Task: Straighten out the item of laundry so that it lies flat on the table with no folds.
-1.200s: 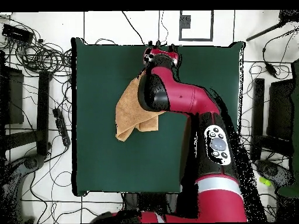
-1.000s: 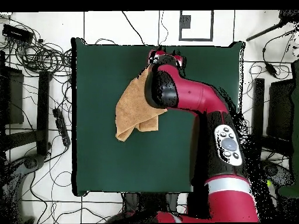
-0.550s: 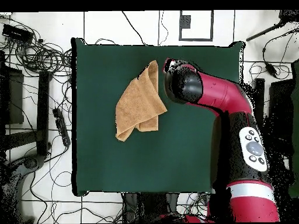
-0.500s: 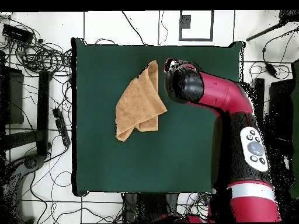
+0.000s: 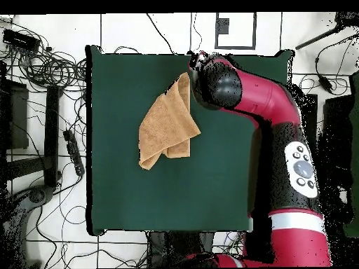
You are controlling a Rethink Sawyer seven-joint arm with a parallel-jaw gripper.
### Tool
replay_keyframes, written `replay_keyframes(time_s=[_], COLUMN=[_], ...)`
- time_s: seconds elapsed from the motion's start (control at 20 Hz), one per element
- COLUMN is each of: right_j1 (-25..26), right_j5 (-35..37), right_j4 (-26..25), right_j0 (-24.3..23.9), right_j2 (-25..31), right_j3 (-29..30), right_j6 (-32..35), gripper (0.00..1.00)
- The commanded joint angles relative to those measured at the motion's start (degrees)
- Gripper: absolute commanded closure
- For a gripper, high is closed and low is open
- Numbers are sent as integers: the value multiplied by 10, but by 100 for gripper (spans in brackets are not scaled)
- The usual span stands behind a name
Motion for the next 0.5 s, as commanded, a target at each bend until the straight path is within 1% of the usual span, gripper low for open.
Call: replay_keyframes(time_s=[0.05,0.25,0.4,0.5], right_j1=[54,80,102,114], right_j5=[58,40,-1,-25], right_j4=[45,53,58,59], right_j0=[82,124,139,155], right_j2=[21,-24,-39,-61], right_j3=[-78,-113,-112,-110], right_j6=[113,152,157,169], gripper=[0,0,0,0])
